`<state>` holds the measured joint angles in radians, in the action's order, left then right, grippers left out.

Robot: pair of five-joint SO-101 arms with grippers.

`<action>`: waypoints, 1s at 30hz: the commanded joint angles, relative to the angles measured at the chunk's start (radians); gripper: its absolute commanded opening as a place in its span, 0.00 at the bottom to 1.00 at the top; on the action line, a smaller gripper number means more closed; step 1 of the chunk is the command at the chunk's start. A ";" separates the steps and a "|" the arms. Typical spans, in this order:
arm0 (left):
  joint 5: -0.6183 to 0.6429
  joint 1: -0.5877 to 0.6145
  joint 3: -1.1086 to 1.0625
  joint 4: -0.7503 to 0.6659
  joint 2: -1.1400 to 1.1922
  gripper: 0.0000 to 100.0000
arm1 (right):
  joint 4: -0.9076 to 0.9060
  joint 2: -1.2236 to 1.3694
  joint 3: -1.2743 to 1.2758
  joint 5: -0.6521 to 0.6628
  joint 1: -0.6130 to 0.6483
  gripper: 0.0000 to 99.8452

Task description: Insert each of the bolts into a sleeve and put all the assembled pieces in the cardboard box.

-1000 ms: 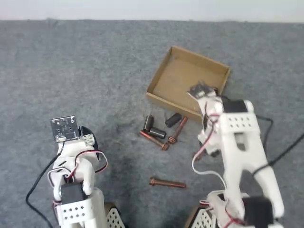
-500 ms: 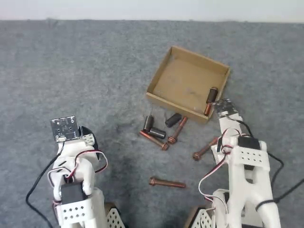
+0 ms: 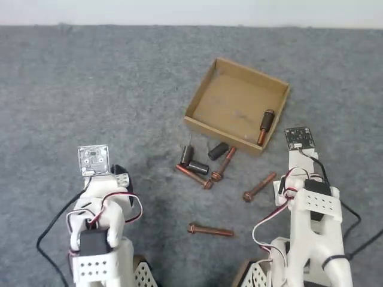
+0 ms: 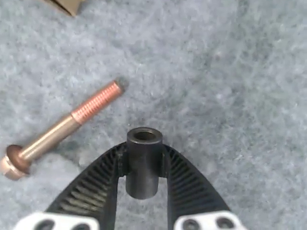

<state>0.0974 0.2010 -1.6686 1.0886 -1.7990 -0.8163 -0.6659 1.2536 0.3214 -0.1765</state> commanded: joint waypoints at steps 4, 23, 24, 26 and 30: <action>-0.006 -0.005 0.297 0.130 0.072 0.02 | 0.021 -0.035 -0.009 -0.009 -0.012 0.01; -0.006 -0.371 0.782 0.292 0.982 0.02 | 0.022 -0.035 -0.009 -0.009 -0.012 0.01; -0.008 -0.414 0.776 0.295 0.984 0.02 | 0.022 -0.035 -0.009 -0.009 -0.012 0.01; -0.008 -0.496 0.750 0.288 0.984 0.02 | 0.022 -0.035 -0.009 -0.009 -0.012 0.01; -0.009 -0.655 0.707 0.287 0.984 0.02 | 0.022 -0.035 -0.009 -0.009 -0.012 0.01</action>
<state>0.1005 -0.3115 -0.9413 1.3709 -0.8186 -0.8101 -0.6659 1.2551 0.3214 -0.1765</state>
